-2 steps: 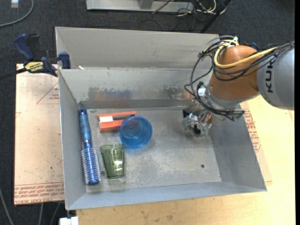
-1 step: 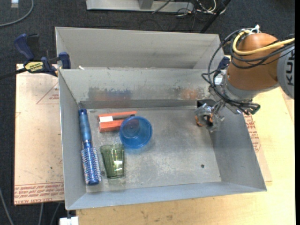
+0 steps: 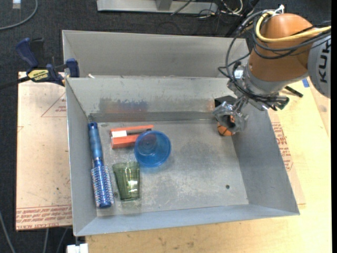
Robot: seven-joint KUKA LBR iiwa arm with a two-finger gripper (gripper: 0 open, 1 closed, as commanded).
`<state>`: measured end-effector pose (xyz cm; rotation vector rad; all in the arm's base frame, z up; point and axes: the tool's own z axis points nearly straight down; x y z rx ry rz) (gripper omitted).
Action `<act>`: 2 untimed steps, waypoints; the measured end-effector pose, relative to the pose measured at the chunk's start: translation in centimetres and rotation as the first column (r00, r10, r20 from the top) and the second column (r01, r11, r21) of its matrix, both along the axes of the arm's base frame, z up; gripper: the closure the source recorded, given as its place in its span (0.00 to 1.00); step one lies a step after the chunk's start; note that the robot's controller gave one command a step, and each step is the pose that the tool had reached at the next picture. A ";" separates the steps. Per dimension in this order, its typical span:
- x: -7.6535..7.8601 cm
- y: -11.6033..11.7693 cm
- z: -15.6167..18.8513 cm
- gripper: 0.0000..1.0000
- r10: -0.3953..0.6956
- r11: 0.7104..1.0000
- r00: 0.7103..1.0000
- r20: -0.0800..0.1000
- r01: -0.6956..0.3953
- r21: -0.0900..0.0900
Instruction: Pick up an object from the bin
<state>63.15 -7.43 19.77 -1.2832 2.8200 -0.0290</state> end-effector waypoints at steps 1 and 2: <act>0.5 1.6 0.9 1.00 0.062 0.998 0.998 0.003 -0.062 0.001; 0.5 2.6 1.4 1.00 0.106 0.994 0.994 0.008 -0.106 0.000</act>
Offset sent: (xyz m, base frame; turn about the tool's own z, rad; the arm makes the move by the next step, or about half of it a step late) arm -0.0004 0.0629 0.0457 -0.1033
